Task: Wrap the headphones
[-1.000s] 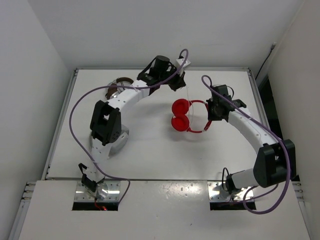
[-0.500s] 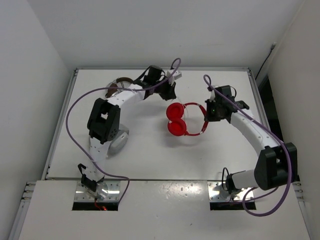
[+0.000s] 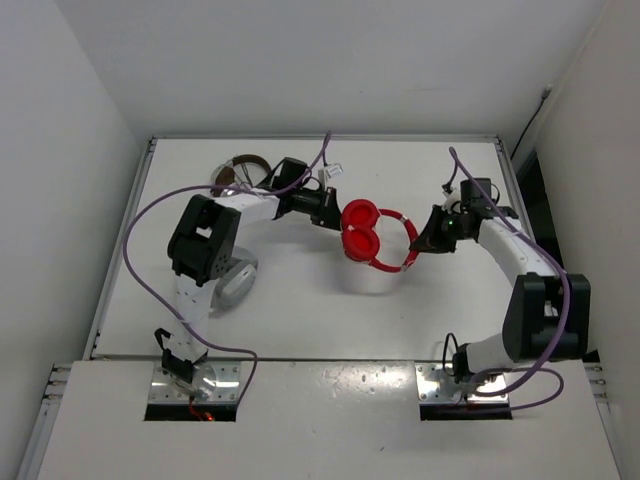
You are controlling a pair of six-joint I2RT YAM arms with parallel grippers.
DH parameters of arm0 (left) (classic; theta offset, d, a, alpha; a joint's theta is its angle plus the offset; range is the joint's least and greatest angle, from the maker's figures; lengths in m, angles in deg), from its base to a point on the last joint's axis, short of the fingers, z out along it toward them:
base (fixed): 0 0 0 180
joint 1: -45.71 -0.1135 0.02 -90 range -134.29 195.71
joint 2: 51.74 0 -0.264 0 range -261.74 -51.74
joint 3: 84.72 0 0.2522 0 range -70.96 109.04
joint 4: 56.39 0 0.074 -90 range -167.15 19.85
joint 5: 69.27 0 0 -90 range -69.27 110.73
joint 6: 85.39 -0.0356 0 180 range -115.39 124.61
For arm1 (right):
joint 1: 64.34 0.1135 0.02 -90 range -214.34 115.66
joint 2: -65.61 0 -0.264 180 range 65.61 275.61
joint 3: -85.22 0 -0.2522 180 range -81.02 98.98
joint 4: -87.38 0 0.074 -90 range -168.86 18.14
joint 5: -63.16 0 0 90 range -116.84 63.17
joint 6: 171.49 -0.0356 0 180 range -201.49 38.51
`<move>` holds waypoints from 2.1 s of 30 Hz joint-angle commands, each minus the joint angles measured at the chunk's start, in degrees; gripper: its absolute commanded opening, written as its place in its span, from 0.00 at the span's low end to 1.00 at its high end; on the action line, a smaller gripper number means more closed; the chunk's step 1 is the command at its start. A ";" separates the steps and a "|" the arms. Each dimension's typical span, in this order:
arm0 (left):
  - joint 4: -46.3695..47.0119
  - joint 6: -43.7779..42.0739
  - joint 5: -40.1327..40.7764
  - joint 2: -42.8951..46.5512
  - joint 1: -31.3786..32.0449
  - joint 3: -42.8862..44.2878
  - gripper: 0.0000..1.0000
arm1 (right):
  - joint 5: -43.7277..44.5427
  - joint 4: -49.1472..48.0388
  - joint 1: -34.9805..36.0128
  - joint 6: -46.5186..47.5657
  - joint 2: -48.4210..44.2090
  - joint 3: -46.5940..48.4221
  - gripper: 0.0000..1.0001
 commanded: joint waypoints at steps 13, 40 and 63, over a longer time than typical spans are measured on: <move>12.57 13.89 -2.89 -10.07 5.88 2.09 0.00 | 9.80 0.61 -2.68 -11.81 8.75 1.65 0.00; -1.84 1.16 12.67 10.40 2.37 -15.49 0.35 | 22.75 4.75 0.22 -12.35 12.63 1.65 0.16; -24.87 -20.47 36.15 27.90 -0.35 -9.69 0.70 | 25.65 6.52 0.31 13.11 -5.20 8.33 0.83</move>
